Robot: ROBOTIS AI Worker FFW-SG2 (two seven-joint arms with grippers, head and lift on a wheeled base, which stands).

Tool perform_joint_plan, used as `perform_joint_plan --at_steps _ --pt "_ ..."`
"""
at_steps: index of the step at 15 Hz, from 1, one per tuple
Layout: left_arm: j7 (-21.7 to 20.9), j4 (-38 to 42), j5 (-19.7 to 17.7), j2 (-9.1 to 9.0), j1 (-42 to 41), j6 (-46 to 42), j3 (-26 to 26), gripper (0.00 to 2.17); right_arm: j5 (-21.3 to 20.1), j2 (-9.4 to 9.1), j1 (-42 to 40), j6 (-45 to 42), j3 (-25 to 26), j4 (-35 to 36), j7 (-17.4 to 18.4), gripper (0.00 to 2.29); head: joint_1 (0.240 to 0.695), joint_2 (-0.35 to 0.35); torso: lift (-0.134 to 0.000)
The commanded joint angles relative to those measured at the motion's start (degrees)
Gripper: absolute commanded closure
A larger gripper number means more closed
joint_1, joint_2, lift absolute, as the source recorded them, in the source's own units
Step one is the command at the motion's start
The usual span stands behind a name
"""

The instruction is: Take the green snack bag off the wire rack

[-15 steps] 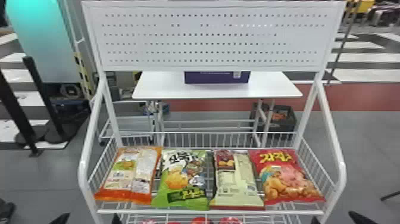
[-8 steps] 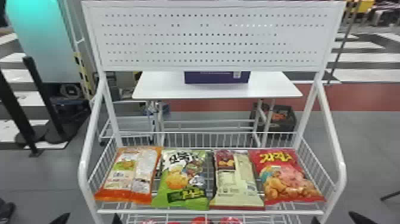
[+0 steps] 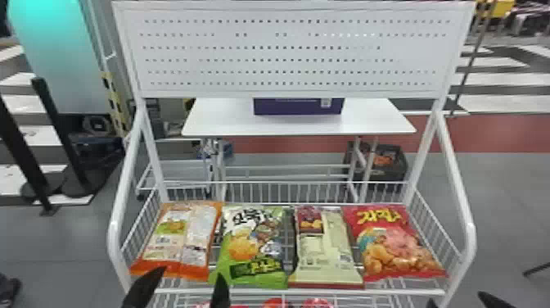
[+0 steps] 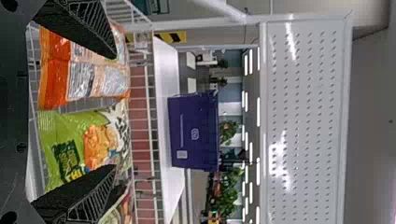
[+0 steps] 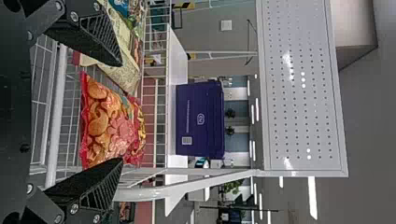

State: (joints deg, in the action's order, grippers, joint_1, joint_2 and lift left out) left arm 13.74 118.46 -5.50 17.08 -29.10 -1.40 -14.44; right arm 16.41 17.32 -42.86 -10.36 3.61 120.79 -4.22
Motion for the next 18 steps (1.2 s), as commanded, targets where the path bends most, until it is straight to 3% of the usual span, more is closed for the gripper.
perform_joint_plan --at_steps 1,9,18 --pt "-0.03 -4.56 -0.65 -0.90 7.04 3.47 -3.75 0.04 -0.07 -0.09 0.15 -0.40 0.08 -0.29 0.00 0.17 0.499 0.000 0.000" --pt "-1.70 -17.92 -5.39 -5.91 22.68 11.38 -7.71 0.09 -0.33 -0.27 1.29 -0.57 -0.45 -1.78 0.00 0.17 0.499 0.000 0.000" --pt "-3.89 -23.54 -6.36 -6.09 29.36 21.22 -7.79 0.16 -0.51 -0.27 1.38 -0.57 -0.45 -2.05 0.00 0.17 0.499 0.000 0.000"
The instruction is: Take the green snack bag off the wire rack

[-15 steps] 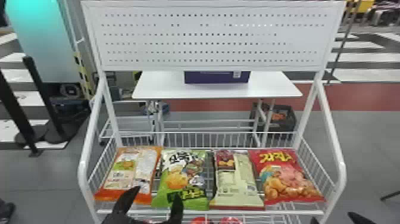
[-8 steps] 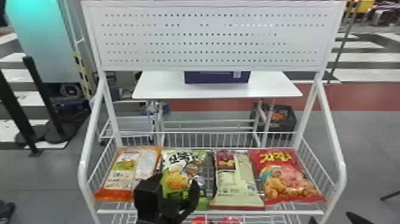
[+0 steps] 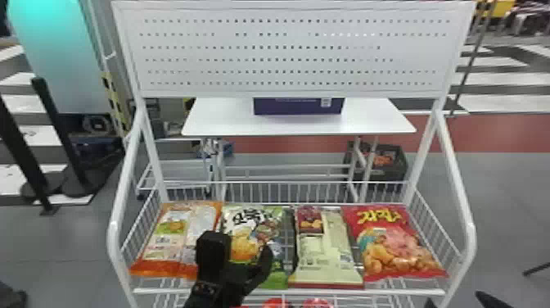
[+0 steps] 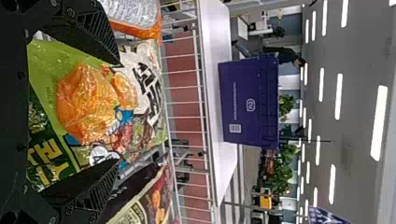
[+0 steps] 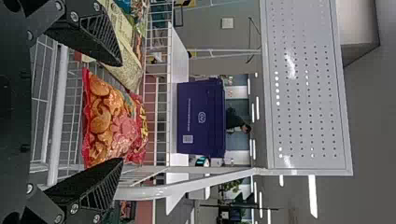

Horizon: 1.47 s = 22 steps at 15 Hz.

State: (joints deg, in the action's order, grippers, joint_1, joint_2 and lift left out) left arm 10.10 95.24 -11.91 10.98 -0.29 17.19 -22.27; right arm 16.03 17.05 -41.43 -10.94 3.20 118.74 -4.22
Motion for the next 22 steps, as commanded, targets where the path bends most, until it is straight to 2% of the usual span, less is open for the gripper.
perform_joint_plan --at_steps 1,4,6,7,9,11,16,18,22 --pt "-0.96 -0.67 0.04 0.00 0.91 3.69 0.12 0.17 -0.12 0.00 -0.05 0.00 -0.12 0.00 0.00 0.17 0.499 0.000 0.000" --pt "-2.19 -1.28 -0.05 0.00 1.35 4.75 0.30 0.28 0.06 0.35 -0.14 0.00 -0.12 0.09 0.00 0.17 0.499 0.000 0.000" --pt "-2.19 -1.19 -0.05 0.00 1.17 4.75 0.12 0.65 0.06 0.44 -0.14 0.00 -0.04 0.09 0.00 0.17 0.499 0.000 0.000" --pt "-2.19 -1.19 0.13 0.00 1.08 4.75 -0.06 0.96 0.06 0.44 -0.14 0.00 -0.04 0.09 0.00 0.17 0.499 0.000 0.000" --pt "-1.49 -1.10 0.22 0.00 0.91 4.39 -0.32 1.45 0.14 0.53 -0.14 0.00 -0.04 0.09 0.00 0.17 0.499 0.000 0.000" --pt "-1.22 -0.49 0.22 0.18 0.21 3.87 -0.14 1.66 0.14 0.62 -0.14 0.00 -0.04 0.00 0.09 0.17 0.499 0.000 0.000" --pt "-0.43 3.11 0.04 0.71 -2.17 2.46 0.65 1.66 0.06 0.53 0.04 -0.18 -0.21 -0.18 0.09 0.17 0.499 0.000 0.000" --pt "-0.96 5.31 -1.10 1.06 -4.01 1.05 1.88 1.66 0.06 0.35 0.12 -0.18 -0.30 -0.09 0.09 0.17 0.499 0.000 0.000" --pt "-0.87 14.45 -1.80 3.34 -10.34 -2.99 2.93 1.66 -0.12 0.18 0.30 -0.18 -0.30 -0.18 0.09 0.17 0.499 0.000 0.000"
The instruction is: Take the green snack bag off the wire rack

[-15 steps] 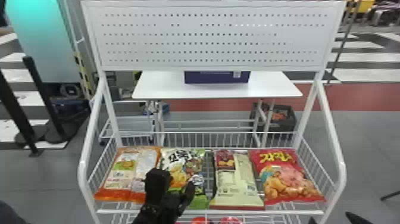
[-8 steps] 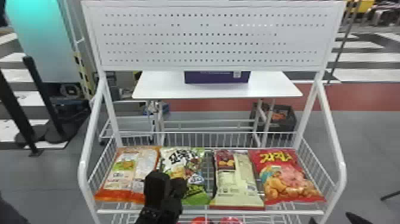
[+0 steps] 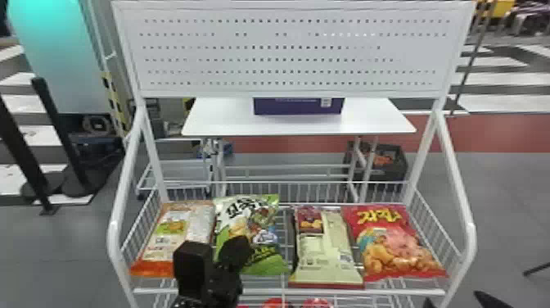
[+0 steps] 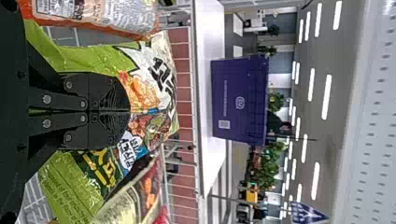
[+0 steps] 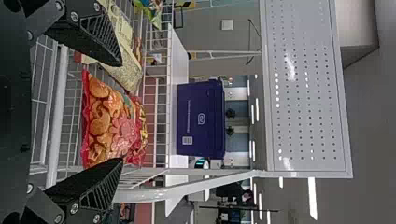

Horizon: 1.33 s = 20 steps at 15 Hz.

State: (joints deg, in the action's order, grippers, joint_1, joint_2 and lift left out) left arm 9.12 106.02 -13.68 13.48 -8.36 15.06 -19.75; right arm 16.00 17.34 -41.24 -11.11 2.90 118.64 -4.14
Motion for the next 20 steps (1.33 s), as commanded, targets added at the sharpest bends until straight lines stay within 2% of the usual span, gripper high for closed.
perform_joint_plan --at_steps 1,4,7,11,15,20 --pt "0.37 5.78 0.05 1.46 -4.12 -1.39 0.59 1.66 -0.09 -0.11 0.11 0.00 -0.09 -0.07 0.01 0.17 0.499 0.000 0.000" --pt "0.64 12.02 0.14 3.92 -10.45 -5.96 2.09 1.66 0.00 -0.11 0.55 0.00 -0.18 -0.25 0.01 0.17 0.499 0.000 0.000" --pt "1.08 14.30 1.20 5.94 -16.25 -14.22 2.61 1.66 0.00 -0.11 1.07 0.18 -0.26 -0.42 0.01 0.17 0.499 0.000 0.000" --pt "1.25 15.71 2.43 6.30 -24.51 -24.77 6.92 1.66 0.17 -0.02 1.34 0.18 -0.26 -0.69 0.01 0.17 0.499 0.000 0.000" --pt "4.42 15.18 5.94 6.91 -29.52 -31.80 8.42 1.66 0.44 0.42 1.07 0.18 -0.26 -0.60 0.27 0.17 0.499 0.000 0.000" --pt "4.68 14.39 5.33 6.21 -34.62 -37.43 13.95 1.66 0.88 1.12 0.46 0.18 -0.09 -0.51 0.62 0.17 0.499 0.000 0.000"
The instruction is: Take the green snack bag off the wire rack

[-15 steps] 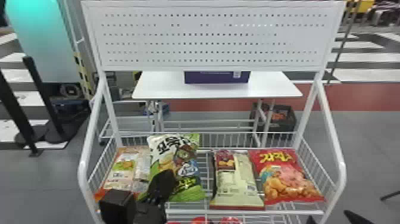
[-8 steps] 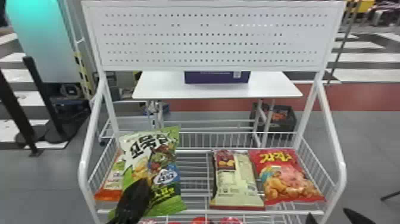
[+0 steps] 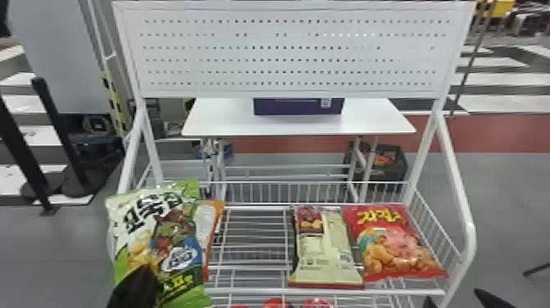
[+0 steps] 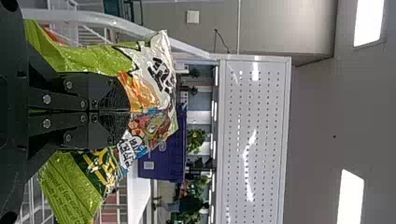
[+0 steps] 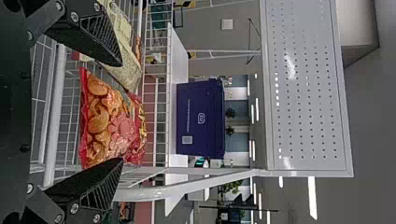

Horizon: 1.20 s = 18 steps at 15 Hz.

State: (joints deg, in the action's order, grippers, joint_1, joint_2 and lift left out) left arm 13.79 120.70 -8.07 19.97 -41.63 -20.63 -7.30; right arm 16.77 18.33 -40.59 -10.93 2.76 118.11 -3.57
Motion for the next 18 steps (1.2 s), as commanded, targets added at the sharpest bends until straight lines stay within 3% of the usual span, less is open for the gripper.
perform_joint_plan --at_steps 1,18 --pt "0.00 -0.55 -0.28 -0.37 -2.14 -2.61 2.20 1.66 0.11 0.13 -0.28 -0.01 0.06 0.01 0.15 0.17 0.499 0.000 0.000" --pt "-0.79 -0.38 -0.46 -0.63 -5.22 -5.95 3.52 1.66 -0.16 -0.58 -1.07 -0.36 0.41 0.89 0.15 0.17 0.499 0.000 0.000"
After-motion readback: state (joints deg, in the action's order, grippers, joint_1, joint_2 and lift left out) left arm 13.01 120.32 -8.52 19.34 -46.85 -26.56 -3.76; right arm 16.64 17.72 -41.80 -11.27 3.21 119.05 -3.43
